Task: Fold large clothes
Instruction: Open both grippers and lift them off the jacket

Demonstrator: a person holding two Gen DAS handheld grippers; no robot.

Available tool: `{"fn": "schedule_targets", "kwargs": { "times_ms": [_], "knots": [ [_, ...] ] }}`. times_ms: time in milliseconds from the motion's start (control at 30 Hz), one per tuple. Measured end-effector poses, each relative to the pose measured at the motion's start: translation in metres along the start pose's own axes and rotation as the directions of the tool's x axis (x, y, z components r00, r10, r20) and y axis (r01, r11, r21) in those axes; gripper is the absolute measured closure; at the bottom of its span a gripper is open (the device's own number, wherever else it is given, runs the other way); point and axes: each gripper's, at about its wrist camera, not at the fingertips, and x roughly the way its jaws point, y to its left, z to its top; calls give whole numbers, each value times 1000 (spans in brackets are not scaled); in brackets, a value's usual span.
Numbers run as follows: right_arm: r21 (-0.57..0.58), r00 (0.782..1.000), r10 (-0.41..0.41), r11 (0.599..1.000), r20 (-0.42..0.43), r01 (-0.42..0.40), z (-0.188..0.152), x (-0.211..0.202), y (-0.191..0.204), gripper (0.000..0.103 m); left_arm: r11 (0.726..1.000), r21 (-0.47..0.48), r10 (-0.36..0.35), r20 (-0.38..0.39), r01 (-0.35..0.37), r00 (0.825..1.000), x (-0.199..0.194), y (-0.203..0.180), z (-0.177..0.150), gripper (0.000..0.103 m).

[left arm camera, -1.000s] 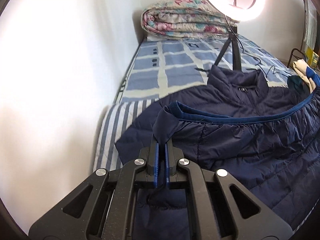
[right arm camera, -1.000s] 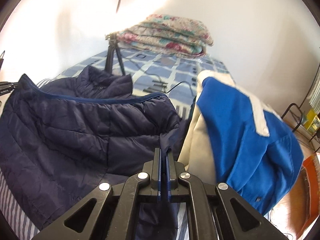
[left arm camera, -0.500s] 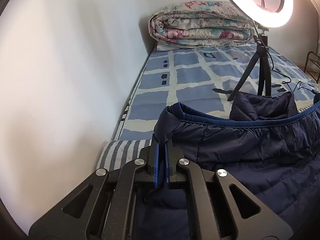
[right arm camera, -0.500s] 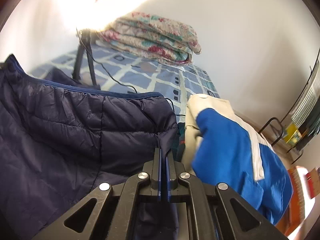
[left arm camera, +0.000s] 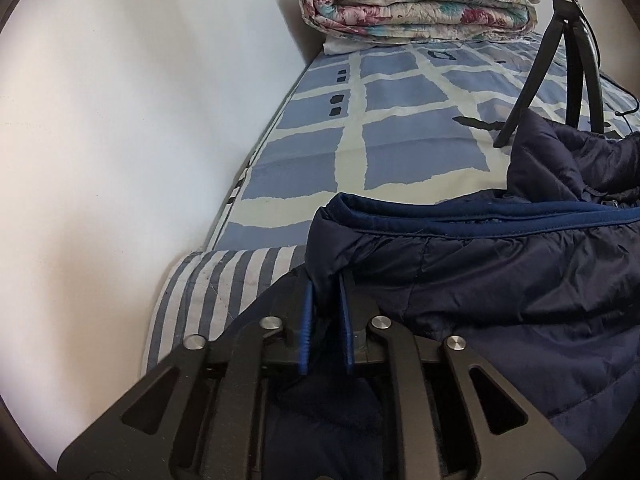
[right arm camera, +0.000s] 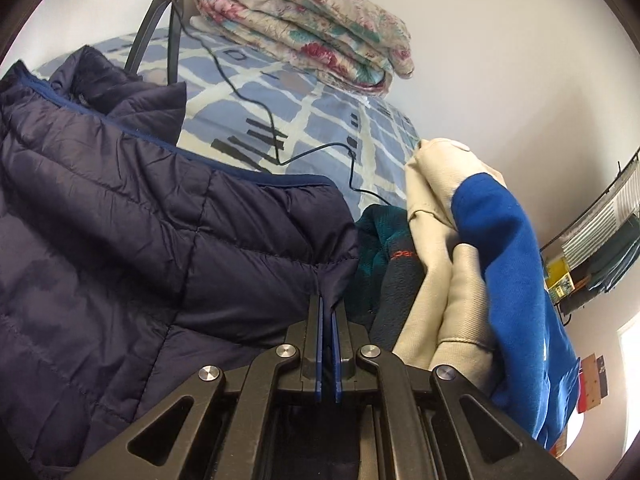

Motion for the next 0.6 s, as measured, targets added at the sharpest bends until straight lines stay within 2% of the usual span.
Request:
{"fn": "schedule_targets", "kwargs": {
  "times_ms": [33, 67, 100, 167, 267, 333, 467, 600],
  "knots": [
    [0, 1000, 1, 1000, -4, -1, 1, -1, 0, 101, 1000, -4, 9, 6, -9, 1000, -4, 2, 1, 62],
    [6, 1000, 1, 1000, -3, -1, 2, -5, -3, 97, 1000, -14, 16, 12, -16, 1000, -9, 5, 2, 56],
    [15, 1000, 12, 1000, 0, -12, 4, -6, -5, 85, 1000, -17, 14, 20, -13, 1000, -16, 8, 3, 49],
    [41, 999, 37, 998, 28, -38, 5, -17, -12, 72, 1000, -11, 8, 44, -8, 999, -33, 12, 5, 49],
    [70, 994, 81, 994, 79, -86, 4, -40, -22, 69, 1000, 17, 5, 70, -6, 998, -59, 14, 6, 49],
    [91, 986, 116, 988, 121, -128, -3, -60, -28, 66, 999, 34, -30, 97, 26, 995, -83, 13, 4, 49],
    [144, 950, 221, 956, 220, -256, -32, -109, -36, 57, 985, 75, -164, 119, 156, 979, -126, -5, -6, 49],
    [190, 901, 345, 897, 265, -399, -77, -146, -32, 57, 959, 117, -269, 109, 256, 957, -152, -47, -6, 49]
  ]
}}
